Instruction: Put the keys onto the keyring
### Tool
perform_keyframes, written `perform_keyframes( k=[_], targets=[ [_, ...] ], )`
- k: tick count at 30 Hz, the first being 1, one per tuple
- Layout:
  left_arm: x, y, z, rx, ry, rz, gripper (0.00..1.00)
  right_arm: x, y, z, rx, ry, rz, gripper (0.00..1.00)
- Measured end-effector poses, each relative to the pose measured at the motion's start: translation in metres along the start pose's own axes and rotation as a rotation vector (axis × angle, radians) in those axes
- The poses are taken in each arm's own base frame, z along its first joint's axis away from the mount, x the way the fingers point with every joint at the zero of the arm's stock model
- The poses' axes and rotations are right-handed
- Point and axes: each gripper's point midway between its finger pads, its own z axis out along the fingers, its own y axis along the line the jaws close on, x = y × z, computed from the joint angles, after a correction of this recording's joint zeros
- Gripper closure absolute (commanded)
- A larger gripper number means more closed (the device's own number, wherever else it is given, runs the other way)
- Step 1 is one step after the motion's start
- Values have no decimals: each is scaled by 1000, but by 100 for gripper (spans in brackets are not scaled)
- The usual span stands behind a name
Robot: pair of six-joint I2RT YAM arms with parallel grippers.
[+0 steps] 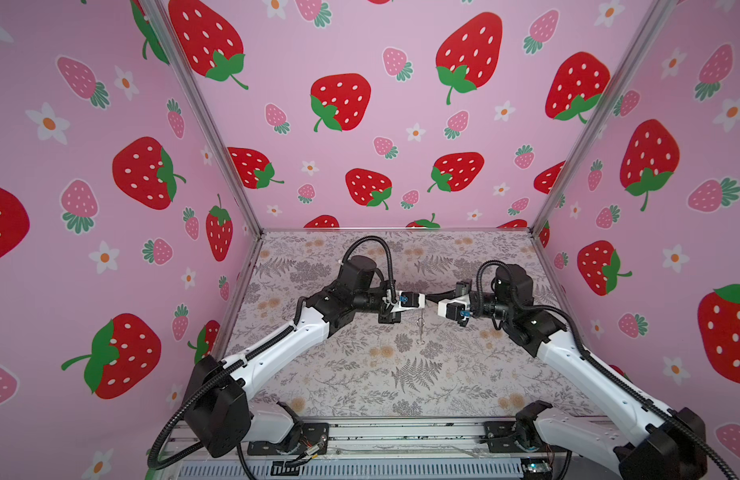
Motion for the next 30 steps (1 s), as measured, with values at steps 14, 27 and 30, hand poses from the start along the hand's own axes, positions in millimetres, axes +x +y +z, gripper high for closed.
perform_keyframes(
  k=[14,27,30],
  targets=[
    [0,1,4,13,-5,-13,100,3,1,2,-7,3,2,100],
    [2,-3,12,55,-36,-64,100,5,5,8,-50,11,-8,100],
    [1,-3,12,55,-43,-67,100,4,3,9,-56,11,-16,100]
  ],
)
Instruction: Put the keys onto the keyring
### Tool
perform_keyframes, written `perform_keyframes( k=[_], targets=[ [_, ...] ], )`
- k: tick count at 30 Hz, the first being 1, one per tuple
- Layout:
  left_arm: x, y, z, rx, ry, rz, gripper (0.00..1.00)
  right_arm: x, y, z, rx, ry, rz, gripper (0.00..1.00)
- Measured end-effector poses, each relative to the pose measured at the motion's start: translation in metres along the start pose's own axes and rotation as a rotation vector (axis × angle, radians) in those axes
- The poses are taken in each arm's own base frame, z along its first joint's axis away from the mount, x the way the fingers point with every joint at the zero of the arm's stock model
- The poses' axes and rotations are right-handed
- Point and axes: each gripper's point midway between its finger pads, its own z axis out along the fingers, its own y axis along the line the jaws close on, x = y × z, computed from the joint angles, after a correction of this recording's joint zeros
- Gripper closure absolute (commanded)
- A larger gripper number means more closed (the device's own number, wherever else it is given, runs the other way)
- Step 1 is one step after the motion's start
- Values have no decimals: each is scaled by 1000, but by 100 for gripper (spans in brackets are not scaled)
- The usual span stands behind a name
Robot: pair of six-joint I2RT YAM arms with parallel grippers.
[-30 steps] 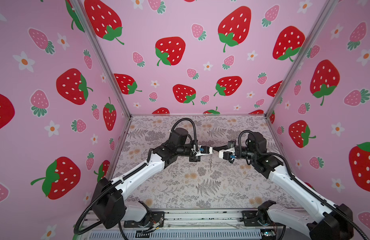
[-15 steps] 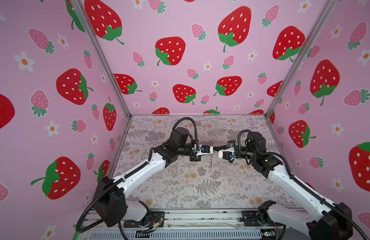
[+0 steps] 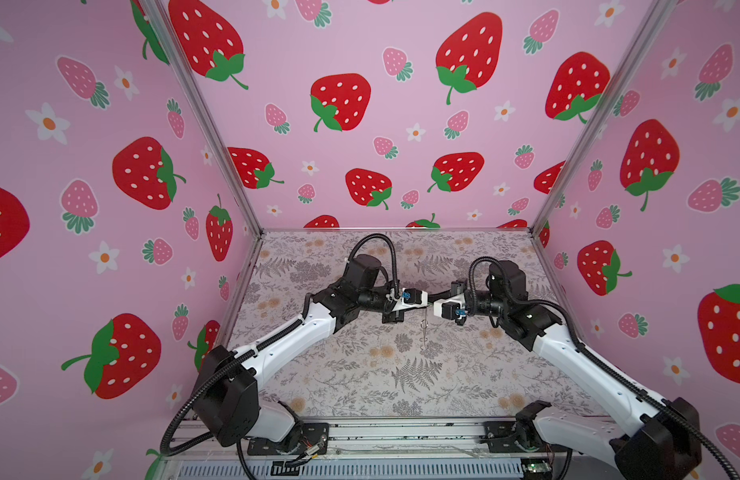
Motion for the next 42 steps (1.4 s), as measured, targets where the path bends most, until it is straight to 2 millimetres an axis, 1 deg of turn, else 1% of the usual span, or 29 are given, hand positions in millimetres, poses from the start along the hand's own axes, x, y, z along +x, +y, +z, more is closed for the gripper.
perform_keyframes(
  k=[7,10,12,16,18,21,24,26,29,31,34,37,39,41,42],
  targets=[
    [-1,2,0,-6,-7,-9,100,0,-2,1,-1,5,-10,98],
    [-2,4,0,-11,-12,-11,100,0,-5,2,1,6,-12,91],
    [-3,6,0,-16,-20,-10,100,-1,-7,3,4,5,-16,82],
    [-10,4,1,-3,-48,-8,100,2,-13,3,30,26,-12,80],
    [-16,4,2,-1,-73,3,100,5,-17,3,46,38,-6,75],
    [-20,4,2,-2,-94,16,100,6,-24,3,77,51,7,69],
    [-21,5,2,-6,-102,18,100,7,-31,2,105,65,17,60],
    [-21,5,2,-9,-107,18,100,8,-37,1,125,83,12,56],
    [-21,6,2,-15,-117,21,100,12,-49,-3,173,124,14,53],
    [-22,7,2,-21,-123,24,100,18,-57,-7,208,162,20,54],
    [-26,13,0,-41,-140,29,100,35,-68,-18,257,220,59,57],
    [-28,20,-4,-62,-155,32,100,50,-82,-38,325,253,122,58],
    [-27,25,-7,-78,-161,31,100,53,-91,-57,372,240,160,60],
    [-28,30,-10,-94,-170,30,100,48,-95,-71,402,210,183,60],
    [-28,32,-11,-101,-173,29,100,43,-94,-78,409,189,190,60]
  ],
)
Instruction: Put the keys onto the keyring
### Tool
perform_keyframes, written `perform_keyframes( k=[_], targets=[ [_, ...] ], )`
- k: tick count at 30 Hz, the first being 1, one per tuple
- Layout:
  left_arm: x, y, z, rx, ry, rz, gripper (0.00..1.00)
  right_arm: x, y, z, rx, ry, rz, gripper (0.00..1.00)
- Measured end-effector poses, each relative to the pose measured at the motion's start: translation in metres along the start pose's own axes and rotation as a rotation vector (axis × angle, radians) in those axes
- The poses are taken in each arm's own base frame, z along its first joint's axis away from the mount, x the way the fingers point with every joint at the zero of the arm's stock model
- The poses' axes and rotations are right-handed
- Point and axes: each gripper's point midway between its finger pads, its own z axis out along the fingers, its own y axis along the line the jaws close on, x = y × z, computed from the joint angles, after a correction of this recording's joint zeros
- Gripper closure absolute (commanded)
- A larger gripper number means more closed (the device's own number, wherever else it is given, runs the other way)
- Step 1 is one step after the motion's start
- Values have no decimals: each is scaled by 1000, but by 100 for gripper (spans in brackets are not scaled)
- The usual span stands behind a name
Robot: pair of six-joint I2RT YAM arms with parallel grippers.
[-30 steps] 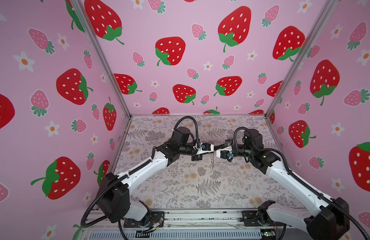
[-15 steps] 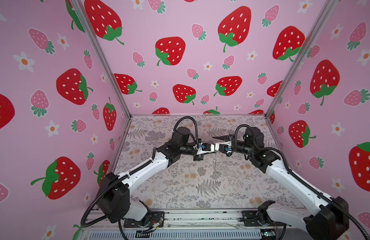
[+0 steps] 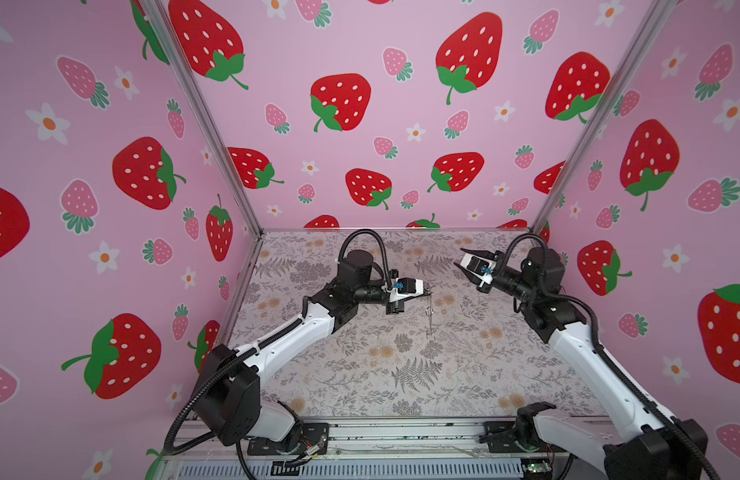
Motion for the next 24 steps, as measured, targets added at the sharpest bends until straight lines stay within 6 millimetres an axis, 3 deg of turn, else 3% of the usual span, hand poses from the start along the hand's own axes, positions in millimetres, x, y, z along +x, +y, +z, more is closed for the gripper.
perform_keyframes(
  k=[4,12,24],
  targets=[
    [1,7,-2,-18,-9,7,100,-22,13,-8,-67,-89,36,66],
    [9,7,1,-12,1,-4,100,-34,63,17,-299,-115,122,79],
    [7,8,1,-15,-1,7,100,-28,79,15,-371,-105,154,84]
  ],
)
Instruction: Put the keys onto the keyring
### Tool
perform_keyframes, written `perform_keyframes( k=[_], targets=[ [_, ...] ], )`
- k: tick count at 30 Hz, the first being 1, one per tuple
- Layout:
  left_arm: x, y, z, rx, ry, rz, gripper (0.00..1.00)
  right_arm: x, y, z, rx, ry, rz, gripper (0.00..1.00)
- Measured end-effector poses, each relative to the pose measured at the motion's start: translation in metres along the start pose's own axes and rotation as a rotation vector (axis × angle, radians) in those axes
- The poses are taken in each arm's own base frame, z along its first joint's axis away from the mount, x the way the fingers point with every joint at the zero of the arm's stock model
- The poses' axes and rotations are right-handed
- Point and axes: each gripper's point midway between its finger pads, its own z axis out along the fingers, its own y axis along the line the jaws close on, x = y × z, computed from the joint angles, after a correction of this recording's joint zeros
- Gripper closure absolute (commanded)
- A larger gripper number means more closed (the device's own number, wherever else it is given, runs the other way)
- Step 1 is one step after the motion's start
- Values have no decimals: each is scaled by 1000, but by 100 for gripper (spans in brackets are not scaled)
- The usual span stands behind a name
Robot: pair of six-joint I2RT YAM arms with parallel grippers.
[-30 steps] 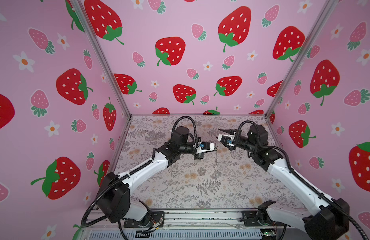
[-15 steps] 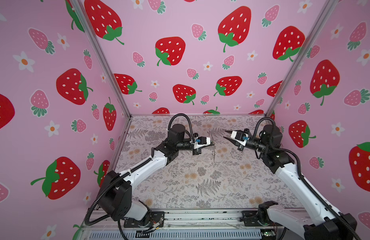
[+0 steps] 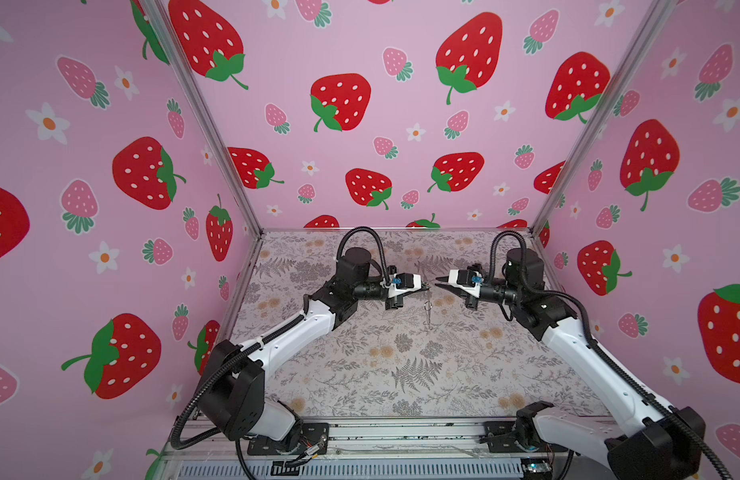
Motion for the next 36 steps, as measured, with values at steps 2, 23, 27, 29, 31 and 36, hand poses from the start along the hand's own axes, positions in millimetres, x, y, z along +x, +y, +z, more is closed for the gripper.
perform_keyframes(
  k=[2,23,27,29,31,36],
  targets=[
    [0,0,0,0,0,0,100,0,3,1,-12,-1,3,83],
    [2,-2,0,6,9,1,100,1,15,12,-76,-23,26,85],
    [4,-3,0,9,16,2,100,1,15,12,-77,-23,28,87],
    [4,-2,0,7,19,4,100,0,15,12,-79,-25,31,89],
    [4,-2,0,6,18,6,100,0,16,12,-83,-28,34,91],
    [4,-3,0,9,21,3,100,1,17,14,-93,-34,42,93]
  ],
)
